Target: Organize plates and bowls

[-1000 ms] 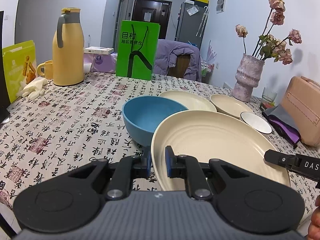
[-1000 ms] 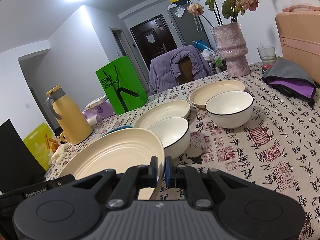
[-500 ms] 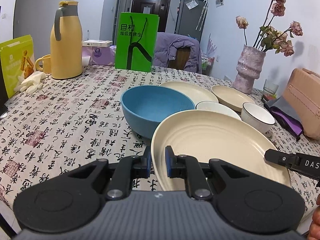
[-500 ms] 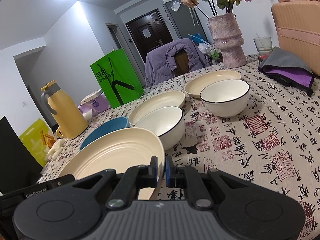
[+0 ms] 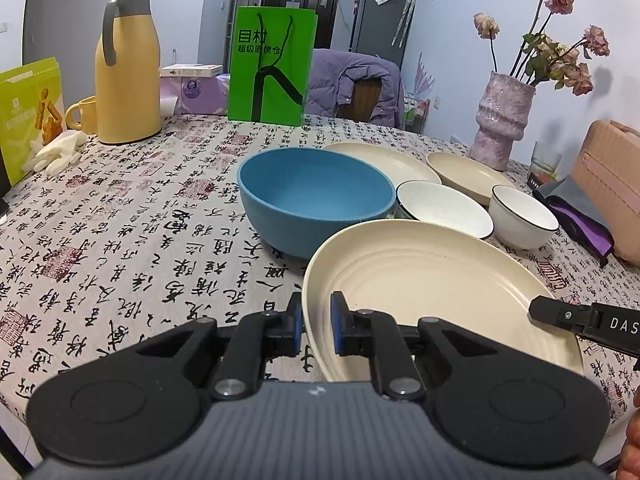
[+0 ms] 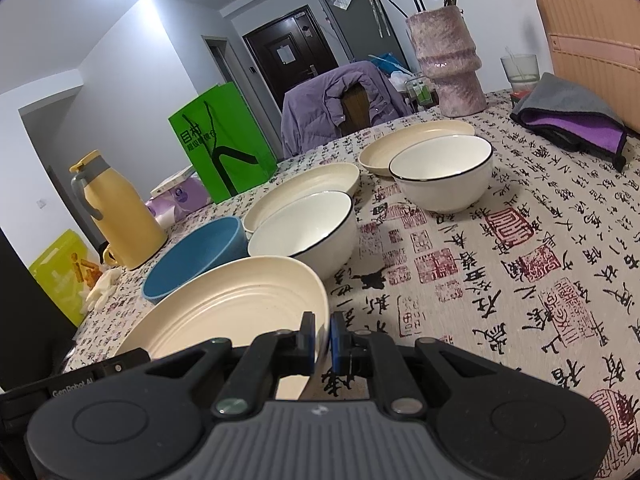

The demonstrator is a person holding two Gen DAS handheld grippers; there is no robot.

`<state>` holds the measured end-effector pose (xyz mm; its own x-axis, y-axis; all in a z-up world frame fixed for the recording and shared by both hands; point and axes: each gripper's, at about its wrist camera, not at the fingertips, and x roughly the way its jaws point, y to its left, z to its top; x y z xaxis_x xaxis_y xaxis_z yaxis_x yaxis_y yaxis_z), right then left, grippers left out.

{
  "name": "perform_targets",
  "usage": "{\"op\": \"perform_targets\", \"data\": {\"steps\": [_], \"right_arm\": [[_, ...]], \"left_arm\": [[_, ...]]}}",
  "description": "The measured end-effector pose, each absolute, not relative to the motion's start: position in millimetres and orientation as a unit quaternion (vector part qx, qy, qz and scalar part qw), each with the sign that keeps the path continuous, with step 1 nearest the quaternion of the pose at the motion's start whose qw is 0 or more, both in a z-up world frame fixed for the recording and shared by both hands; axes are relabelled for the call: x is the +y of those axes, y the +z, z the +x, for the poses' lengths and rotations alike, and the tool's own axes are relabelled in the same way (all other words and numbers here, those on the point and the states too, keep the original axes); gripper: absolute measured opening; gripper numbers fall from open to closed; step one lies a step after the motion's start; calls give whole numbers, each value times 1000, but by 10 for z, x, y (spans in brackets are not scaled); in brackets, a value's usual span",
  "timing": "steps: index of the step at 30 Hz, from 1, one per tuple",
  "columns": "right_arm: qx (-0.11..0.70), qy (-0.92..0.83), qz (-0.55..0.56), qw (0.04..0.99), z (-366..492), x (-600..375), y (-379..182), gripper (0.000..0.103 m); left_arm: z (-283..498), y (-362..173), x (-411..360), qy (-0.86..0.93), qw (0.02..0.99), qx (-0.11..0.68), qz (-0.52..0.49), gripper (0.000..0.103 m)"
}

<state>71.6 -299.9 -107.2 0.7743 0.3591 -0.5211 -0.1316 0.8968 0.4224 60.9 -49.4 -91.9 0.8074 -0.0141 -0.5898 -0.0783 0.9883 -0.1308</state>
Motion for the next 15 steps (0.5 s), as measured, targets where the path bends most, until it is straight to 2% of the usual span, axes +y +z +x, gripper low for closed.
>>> {"op": "perform_targets", "data": {"steps": [15], "right_arm": [[325, 127, 172, 921, 827, -2986, -1247, 8]], "left_arm": [[743, -1107, -506, 18, 940, 332, -73, 14]]}}
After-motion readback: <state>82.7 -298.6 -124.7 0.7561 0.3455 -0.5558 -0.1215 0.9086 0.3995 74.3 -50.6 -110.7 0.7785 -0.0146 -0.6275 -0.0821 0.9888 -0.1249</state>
